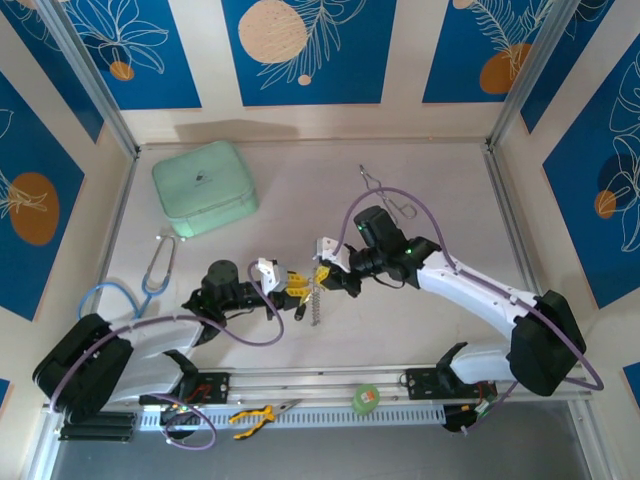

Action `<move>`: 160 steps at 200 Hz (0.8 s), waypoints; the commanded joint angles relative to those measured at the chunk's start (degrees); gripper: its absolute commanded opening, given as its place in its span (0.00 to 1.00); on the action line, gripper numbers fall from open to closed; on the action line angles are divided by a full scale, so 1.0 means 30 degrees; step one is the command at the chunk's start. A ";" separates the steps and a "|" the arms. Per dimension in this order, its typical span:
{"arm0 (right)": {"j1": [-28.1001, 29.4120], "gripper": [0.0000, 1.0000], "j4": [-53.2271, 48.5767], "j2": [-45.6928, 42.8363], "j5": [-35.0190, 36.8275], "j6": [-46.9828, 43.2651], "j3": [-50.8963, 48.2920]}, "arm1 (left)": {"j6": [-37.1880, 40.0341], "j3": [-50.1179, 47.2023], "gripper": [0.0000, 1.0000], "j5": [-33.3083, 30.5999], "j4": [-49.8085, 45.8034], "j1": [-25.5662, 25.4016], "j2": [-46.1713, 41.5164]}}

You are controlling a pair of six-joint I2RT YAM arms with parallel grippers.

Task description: Put the keys on the keyring

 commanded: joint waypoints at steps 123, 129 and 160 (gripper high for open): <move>0.3107 0.00 -0.8273 0.3733 0.4553 -0.3148 0.6044 | 0.0969 0.1282 0.19 0.0478 -0.1138 -0.0121 0.0179; 0.3144 0.00 -0.8269 0.3769 0.4576 -0.3162 0.6096 | 0.0962 0.1282 0.17 0.0527 -0.1043 -0.0112 0.0172; 0.3182 0.00 -0.7999 0.3689 0.4519 -0.3135 0.6120 | 0.0944 0.1277 0.00 0.0868 -0.0977 -0.0108 0.0311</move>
